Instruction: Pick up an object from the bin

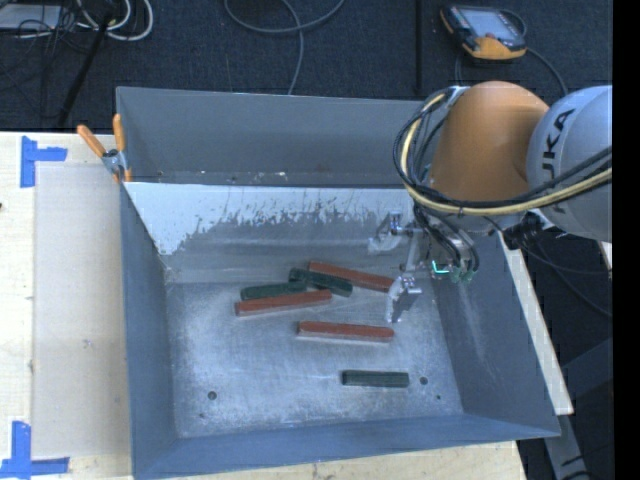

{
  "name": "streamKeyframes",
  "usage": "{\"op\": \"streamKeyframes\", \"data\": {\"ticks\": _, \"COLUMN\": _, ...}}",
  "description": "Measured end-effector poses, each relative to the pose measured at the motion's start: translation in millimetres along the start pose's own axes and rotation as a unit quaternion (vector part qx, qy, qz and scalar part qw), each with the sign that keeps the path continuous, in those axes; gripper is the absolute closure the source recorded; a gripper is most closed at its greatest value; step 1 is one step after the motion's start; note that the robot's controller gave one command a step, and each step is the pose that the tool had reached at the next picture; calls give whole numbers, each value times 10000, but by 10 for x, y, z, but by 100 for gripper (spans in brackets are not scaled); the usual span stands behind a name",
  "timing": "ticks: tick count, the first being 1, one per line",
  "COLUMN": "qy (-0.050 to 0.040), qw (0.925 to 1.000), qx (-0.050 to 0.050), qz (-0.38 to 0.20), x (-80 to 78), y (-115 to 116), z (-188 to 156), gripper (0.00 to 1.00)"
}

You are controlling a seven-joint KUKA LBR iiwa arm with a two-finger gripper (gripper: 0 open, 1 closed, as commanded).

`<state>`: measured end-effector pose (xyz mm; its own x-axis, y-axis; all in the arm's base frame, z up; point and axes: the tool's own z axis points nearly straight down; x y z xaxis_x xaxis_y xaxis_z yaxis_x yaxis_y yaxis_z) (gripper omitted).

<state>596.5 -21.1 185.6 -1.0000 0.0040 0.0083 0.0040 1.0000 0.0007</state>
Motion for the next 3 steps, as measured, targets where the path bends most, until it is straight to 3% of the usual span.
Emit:
{"op": "streamKeyframes", "data": {"ticks": 1, "qy": -40, "qw": 10000, "qx": 2, "qz": -2, "x": -16, "y": 0, "z": -45, "gripper": 0}}
{"op": "streamKeyframes", "data": {"ticks": 2, "qy": -79, "qw": 10000, "qx": 4, "qz": -61, "x": 190, "y": -23, "z": 347, "gripper": 0}}
{"op": "streamKeyframes", "data": {"ticks": 3, "qy": -87, "qw": 9901, "qx": 28, "qz": -1403, "x": 482, "y": 227, "z": 1100, "gripper": 100}}
